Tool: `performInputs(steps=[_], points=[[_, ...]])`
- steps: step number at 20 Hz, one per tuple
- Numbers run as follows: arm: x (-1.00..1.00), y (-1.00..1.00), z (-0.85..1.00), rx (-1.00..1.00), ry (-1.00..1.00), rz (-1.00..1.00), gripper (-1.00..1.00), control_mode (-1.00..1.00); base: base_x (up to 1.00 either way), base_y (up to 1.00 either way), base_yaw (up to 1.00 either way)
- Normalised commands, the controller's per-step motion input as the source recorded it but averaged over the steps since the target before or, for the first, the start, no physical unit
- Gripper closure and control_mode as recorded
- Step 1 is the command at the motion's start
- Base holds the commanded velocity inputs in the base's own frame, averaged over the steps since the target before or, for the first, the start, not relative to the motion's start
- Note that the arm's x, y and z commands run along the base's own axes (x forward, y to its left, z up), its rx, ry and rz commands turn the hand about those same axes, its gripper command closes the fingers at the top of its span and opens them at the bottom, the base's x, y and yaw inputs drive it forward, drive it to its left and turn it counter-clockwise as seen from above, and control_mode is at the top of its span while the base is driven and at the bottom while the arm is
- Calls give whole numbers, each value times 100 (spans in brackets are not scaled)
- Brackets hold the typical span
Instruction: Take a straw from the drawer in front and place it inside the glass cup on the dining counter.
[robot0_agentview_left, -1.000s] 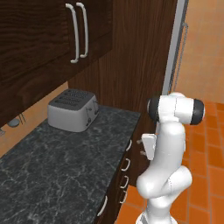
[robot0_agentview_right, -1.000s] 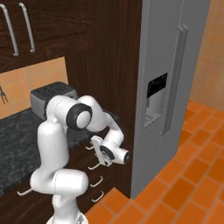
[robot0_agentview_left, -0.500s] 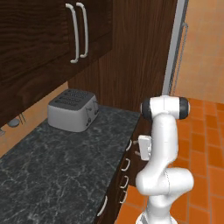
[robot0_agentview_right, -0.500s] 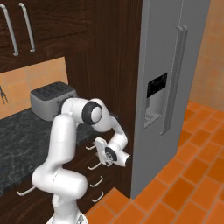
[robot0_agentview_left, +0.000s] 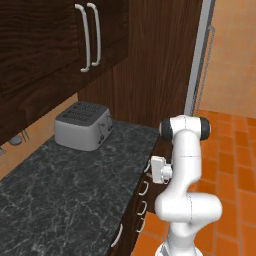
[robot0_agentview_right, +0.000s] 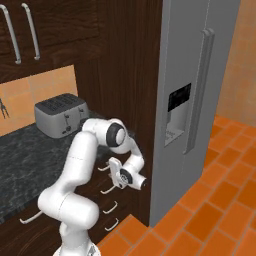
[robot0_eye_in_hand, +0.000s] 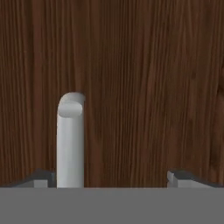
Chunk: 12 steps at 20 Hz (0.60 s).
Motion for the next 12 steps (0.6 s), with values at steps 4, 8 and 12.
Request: performInputs(steps=[4, 8, 12], points=[[44, 22, -34, 1, 0, 0, -100, -100, 0, 0, 0], [9, 32, -13, 0, 0, -1, 100, -100, 0, 0, 0], [-33, -9, 0, 0, -5, -2, 100, -100, 0, 0, 0]])
